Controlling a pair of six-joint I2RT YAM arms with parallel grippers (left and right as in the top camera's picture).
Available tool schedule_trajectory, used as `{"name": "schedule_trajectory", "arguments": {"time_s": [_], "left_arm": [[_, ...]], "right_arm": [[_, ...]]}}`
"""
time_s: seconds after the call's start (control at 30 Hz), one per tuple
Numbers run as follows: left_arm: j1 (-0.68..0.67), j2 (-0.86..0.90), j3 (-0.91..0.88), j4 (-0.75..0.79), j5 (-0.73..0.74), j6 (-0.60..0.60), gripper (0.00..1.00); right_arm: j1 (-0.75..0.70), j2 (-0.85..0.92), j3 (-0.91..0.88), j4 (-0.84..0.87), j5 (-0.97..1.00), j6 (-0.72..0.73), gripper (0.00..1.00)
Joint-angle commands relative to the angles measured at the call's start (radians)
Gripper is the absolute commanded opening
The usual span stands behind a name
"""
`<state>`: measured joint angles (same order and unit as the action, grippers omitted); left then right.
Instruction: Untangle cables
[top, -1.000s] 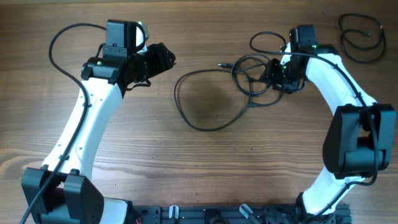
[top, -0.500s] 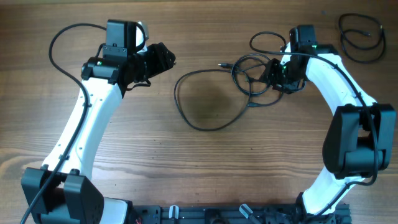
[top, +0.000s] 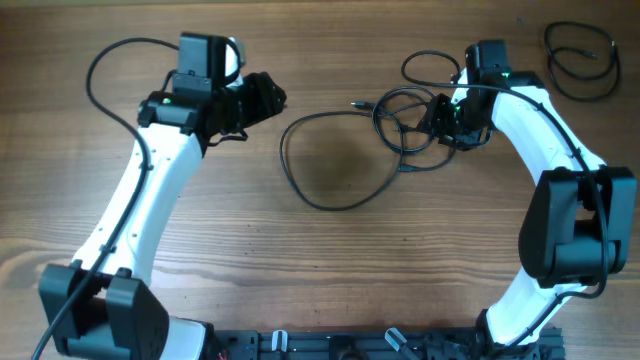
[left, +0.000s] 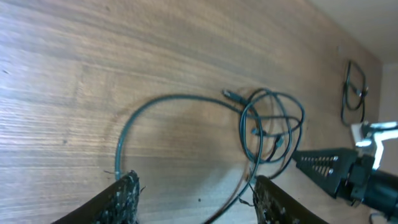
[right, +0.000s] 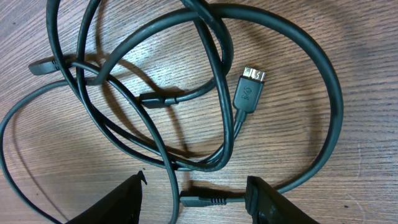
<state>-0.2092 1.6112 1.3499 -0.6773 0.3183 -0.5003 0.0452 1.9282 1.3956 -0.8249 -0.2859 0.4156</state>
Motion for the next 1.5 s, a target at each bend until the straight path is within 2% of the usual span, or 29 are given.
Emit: {"name": "schedule_trajectory", "arguments": {"time_s": [0.0, 0.43, 0.93, 1.3, 1.47], "left_arm": [[-0.05, 0.056, 0.01, -0.008, -0.006, -0.007, 0.6], [-0.089, 0.146, 0.01, -0.031, -0.006, -0.01, 0.59], [-0.11, 0.154, 0.01, -0.037, -0.006, -0.009, 0.61], [-0.171, 0.226, 0.01, -0.014, -0.003, -0.01, 0.58], [-0.241, 0.252, 0.01, 0.068, 0.014, 0.009, 0.56]], "right_arm": [[0.004, 0.013, -0.01, 0.002, 0.021, 0.005, 0.55], [0.004, 0.013, -0.01, 0.002, 0.021, 0.005, 0.55], [0.004, 0.013, -0.01, 0.009, 0.017, 0.004, 0.55], [0.004, 0.013, -0.01, 0.017, 0.018, 0.003, 0.55], [0.004, 0.013, -0.01, 0.022, 0.028, 0.003, 0.55]]}}
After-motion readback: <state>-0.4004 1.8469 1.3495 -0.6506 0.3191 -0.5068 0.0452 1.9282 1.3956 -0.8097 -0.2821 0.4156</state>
